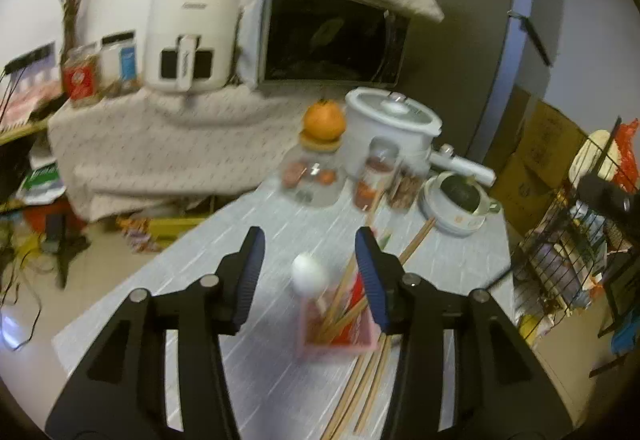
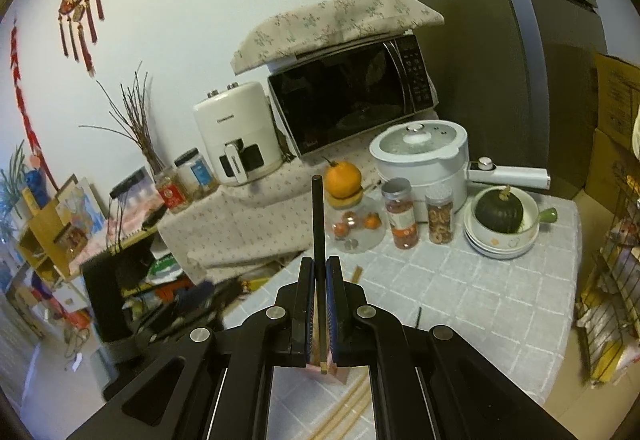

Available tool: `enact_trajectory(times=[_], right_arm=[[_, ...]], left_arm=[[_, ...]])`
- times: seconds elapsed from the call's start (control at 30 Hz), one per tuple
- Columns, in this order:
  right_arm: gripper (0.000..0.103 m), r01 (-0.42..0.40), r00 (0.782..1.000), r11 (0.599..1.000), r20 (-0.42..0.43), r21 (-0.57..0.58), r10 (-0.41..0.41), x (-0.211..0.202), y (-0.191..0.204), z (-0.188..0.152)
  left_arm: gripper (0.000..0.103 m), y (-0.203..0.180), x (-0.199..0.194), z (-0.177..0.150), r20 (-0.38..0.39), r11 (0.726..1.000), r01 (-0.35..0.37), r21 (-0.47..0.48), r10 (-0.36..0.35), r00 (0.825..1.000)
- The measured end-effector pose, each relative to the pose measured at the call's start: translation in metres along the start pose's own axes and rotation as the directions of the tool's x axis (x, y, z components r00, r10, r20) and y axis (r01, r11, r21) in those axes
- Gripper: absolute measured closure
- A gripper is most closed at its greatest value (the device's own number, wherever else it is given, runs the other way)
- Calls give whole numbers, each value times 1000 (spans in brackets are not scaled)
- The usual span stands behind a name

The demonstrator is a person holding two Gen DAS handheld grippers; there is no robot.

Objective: Organize utensils
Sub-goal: 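Lower the black chopstick into the pink basket and open the right tool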

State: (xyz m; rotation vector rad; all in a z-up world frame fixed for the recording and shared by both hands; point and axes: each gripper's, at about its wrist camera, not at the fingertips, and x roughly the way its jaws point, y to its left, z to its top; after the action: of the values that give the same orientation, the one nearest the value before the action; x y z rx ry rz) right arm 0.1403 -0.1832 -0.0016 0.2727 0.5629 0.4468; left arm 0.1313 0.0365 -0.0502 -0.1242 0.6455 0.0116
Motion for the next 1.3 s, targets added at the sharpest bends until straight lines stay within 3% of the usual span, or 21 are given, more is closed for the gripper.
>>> enact_trajectory(times=[0.1,0.27,0.47,0.9,0.97,1.1,1.3], right_arm=[[97,-12,1000,1000,11,-7,12,8,8,1],[97,-25,1000,999,-6,-23,25,35,21,-4],[97,-17,999,1000,-48,-24,16,72,29,-16],[95,-2,988,1000,-157,-7,1,115,30,-38],[88,-1,988,1000,-152,-23,-3,110,32,-37],[58,5,992,999,-123,-35,-9,96,30,-33],[43,31,993,999,-113,-13,-33,73,11,-25]], left_arm=[[45,10,-1,-6,-70,1000,-28,-7,28,997],[45,29,3,-21,-172,999,-29,-29,24,985],[44,46,11,-33,-243,998,-54,-29,45,969],[38,49,13,-35,-280,999,-40,-32,29,960],[34,47,13,-35,-281,999,-37,-28,27,959],[28,41,10,-34,-267,999,-33,-20,26,963],[23,33,6,-34,-262,1000,-27,-6,24,965]])
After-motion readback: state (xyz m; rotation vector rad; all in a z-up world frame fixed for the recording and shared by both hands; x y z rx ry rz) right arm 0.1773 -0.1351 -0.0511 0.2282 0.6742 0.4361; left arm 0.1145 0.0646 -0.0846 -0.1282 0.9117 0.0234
